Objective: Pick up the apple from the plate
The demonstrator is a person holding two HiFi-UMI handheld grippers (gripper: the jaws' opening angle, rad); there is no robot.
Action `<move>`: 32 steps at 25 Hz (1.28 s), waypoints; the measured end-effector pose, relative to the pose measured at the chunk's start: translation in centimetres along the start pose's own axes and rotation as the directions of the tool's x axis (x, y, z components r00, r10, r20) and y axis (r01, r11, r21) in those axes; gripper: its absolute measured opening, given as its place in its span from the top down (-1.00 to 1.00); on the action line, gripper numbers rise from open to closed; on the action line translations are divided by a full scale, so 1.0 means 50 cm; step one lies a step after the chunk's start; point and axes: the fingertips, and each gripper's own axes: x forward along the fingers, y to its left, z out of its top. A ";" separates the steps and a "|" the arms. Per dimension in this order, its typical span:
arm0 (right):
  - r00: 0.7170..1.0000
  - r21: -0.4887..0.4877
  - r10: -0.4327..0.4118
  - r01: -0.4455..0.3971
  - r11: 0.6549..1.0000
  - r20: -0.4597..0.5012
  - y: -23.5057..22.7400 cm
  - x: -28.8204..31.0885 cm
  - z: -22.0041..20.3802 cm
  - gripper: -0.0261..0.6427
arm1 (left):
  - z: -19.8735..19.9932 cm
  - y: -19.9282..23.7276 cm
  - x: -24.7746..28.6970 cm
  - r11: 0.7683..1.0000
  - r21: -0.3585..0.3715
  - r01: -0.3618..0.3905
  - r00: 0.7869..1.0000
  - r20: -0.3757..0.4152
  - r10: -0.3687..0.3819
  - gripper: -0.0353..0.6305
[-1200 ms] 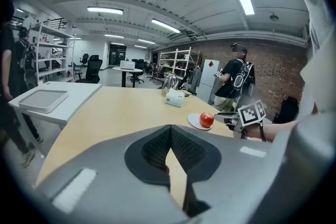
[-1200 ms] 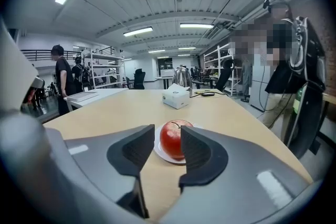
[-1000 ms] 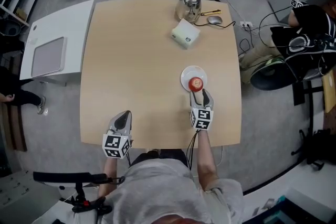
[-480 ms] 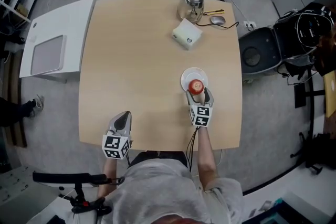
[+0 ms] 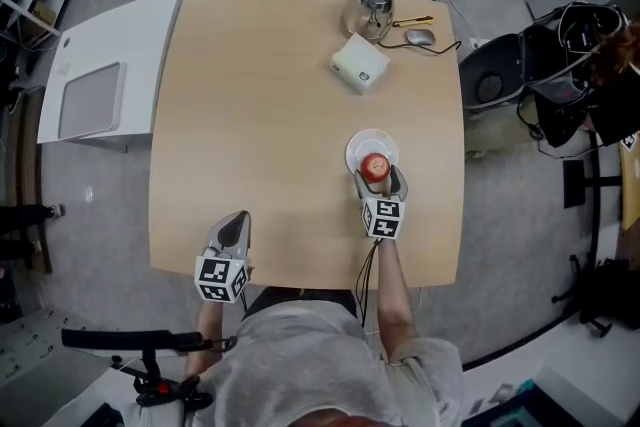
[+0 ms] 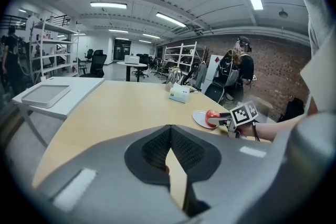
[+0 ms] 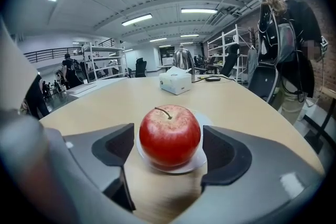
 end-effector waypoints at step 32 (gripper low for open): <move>0.996 -0.088 0.081 -0.078 0.993 0.030 0.084 -0.002 0.027 -0.17 | -0.044 0.043 -0.074 0.994 -0.068 -0.088 0.994 0.062 0.092 0.83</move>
